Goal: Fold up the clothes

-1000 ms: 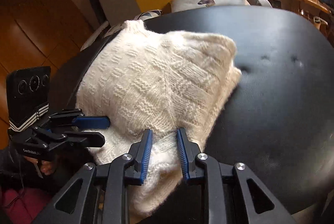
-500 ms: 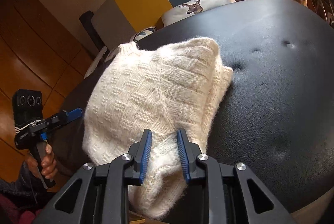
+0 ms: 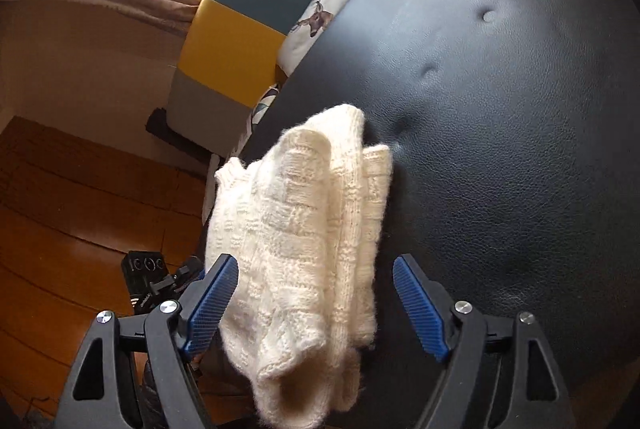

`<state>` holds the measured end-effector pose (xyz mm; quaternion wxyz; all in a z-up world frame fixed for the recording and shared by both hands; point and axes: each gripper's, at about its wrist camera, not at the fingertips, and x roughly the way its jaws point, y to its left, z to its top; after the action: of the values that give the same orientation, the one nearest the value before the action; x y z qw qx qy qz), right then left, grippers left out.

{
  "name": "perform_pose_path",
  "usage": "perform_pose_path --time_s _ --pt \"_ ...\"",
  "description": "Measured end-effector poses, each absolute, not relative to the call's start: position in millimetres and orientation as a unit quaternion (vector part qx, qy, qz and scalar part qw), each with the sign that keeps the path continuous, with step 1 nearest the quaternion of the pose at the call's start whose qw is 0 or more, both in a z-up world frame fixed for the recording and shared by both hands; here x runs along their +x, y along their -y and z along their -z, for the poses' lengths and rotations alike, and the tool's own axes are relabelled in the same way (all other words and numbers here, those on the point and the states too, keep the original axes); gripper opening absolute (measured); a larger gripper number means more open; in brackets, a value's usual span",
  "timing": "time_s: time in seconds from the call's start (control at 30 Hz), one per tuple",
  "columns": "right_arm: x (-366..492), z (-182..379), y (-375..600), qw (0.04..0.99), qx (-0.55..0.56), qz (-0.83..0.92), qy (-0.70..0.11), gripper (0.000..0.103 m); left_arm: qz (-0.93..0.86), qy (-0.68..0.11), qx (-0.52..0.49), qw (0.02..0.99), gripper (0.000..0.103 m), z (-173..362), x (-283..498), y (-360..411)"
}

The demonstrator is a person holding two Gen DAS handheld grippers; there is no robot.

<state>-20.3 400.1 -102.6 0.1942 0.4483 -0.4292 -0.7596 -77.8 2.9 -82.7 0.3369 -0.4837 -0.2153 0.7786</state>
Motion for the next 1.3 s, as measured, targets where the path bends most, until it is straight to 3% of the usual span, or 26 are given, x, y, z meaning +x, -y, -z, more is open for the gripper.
perform_pose_path --time_s 0.17,0.43,0.5,0.53,0.6,0.7,0.97,1.3 --pt "-40 122 -389 0.214 0.476 0.732 0.438 0.082 -0.761 0.189 -0.503 0.363 0.079 87 -97 -25" --pt "-61 120 -352 0.241 0.513 0.733 0.375 0.082 -0.724 0.189 -0.547 0.374 0.087 110 -118 -43" --pt "-60 117 -344 0.238 0.516 0.746 0.348 0.079 -0.730 0.179 -0.539 0.379 0.080 111 -115 -47" --pt "-59 114 -340 0.228 0.520 0.754 0.330 0.063 -0.738 0.170 -0.530 0.382 0.071 109 -112 -49" --pt "-53 114 -337 0.221 0.511 0.761 0.334 0.048 -0.749 0.159 -0.516 0.384 0.064 105 -105 -51" --pt "-39 106 -333 0.210 0.486 0.783 0.327 0.039 -0.760 0.154 -0.503 0.383 0.056 99 -98 -52" --pt "4 79 -370 0.172 0.426 0.828 0.321 0.037 -0.766 0.096 -0.464 0.434 0.053 63 -94 -118" --pt "63 22 -512 0.021 0.326 0.885 0.331 0.037 -0.737 -0.023 -0.411 0.537 0.054 5 -120 -312"
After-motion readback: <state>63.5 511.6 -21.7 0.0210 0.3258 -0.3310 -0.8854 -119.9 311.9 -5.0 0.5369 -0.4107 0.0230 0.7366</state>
